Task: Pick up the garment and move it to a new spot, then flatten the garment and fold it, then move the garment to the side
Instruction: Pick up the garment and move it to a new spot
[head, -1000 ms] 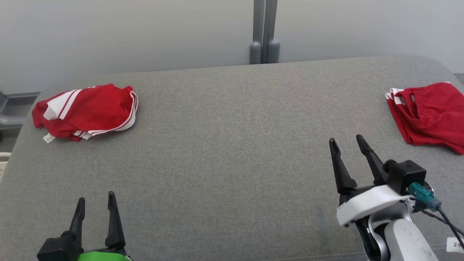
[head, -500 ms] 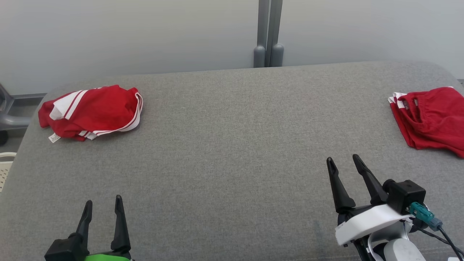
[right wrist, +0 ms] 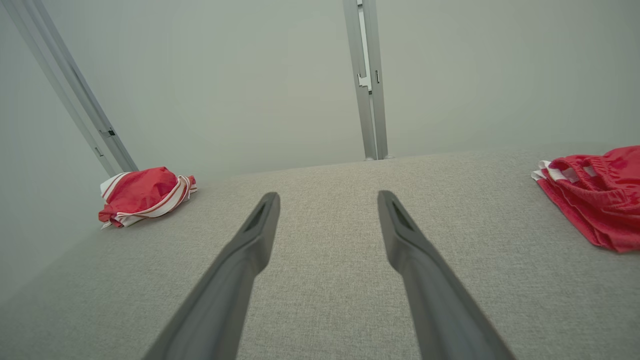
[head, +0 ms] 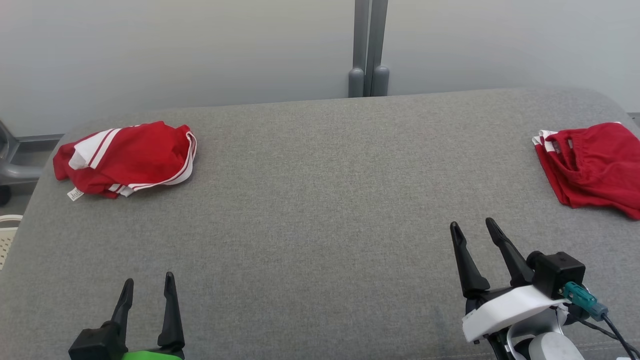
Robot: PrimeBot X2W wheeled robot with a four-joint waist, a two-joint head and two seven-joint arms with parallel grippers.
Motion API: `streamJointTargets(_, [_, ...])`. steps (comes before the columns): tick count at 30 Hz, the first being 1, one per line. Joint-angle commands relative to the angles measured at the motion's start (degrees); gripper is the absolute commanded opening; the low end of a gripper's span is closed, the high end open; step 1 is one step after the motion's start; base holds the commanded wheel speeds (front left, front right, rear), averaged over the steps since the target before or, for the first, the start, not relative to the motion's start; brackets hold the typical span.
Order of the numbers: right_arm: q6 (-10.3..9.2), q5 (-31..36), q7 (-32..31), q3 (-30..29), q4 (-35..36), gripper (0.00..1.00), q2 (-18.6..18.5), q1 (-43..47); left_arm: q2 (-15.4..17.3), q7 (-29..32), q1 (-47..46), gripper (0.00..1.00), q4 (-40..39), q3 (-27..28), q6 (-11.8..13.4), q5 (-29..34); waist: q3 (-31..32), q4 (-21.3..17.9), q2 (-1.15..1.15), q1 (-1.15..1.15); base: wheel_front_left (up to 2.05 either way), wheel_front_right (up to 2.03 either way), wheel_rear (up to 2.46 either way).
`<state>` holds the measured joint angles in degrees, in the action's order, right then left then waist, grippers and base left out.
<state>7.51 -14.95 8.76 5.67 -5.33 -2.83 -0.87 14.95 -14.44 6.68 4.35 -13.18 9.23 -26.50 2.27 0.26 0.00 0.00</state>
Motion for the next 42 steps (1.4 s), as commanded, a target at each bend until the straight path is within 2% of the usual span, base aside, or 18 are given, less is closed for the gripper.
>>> streamJointTargets(1, [-0.04,0.3,0.48,-0.09,-0.12,1.0,-0.13,0.67,0.15,0.0,-0.65,1.0,0.17,-0.17,-0.19,-0.17,0.05,-0.02,0.0,0.0,0.0,0.0,0.0])
streamJointTargets(28, [-0.04,-0.14,0.47,-0.9,-0.48,1.0,-0.13,1.63,0.93,0.52,-0.52,1.0,-1.09,-1.39,0.52,-0.56,0.04,1.83,0.0,0.0,0.0,0.0,0.0])
streamJointTargets(35, [-0.04,-0.15,0.2,-0.68,-0.22,1.0,-0.14,1.54,1.22,0.42,-1.07,1.0,-1.41,-1.13,0.82,-0.55,0.18,5.18,0.0,0.0,0.0,0.0,0.0])
streamJointTargets(42, [-0.04,-0.43,0.27,-0.96,-0.13,1.0,-0.14,1.82,1.8,0.72,-0.88,1.0,-2.15,-1.22,1.18,-0.24,0.62,11.65,0.0,0.0,0.0,0.0,0.0])
